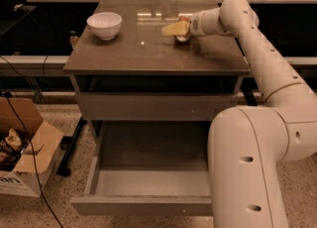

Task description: Place coke can into middle drawer

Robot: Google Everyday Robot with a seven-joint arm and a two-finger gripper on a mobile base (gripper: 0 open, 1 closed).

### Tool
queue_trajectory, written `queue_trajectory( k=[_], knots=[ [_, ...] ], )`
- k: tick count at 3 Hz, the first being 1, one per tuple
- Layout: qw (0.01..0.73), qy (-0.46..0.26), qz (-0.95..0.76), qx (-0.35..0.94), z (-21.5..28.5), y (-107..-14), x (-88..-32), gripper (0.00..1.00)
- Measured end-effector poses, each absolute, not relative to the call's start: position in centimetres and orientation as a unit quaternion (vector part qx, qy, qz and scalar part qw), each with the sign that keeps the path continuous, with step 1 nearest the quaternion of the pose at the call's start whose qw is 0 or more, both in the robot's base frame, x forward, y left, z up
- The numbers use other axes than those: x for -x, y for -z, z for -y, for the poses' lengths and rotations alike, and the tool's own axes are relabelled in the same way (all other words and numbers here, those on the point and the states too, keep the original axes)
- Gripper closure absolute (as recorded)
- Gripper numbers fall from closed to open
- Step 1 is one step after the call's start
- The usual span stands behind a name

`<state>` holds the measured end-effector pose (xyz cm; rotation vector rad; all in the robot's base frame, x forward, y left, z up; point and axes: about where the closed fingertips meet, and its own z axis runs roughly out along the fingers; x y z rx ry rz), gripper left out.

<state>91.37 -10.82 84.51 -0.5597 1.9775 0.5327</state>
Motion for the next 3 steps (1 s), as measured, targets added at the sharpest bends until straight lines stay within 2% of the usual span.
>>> queue_trajectory(
  k=[2,3],
  knots=[
    [0.483,-0.201,-0.815,0.249,11.2,-85.4,-90.7,0.64],
    [0.483,-0.198,-0.795,0.309,10.1,-87.9,-88.3,0.96]
  ],
)
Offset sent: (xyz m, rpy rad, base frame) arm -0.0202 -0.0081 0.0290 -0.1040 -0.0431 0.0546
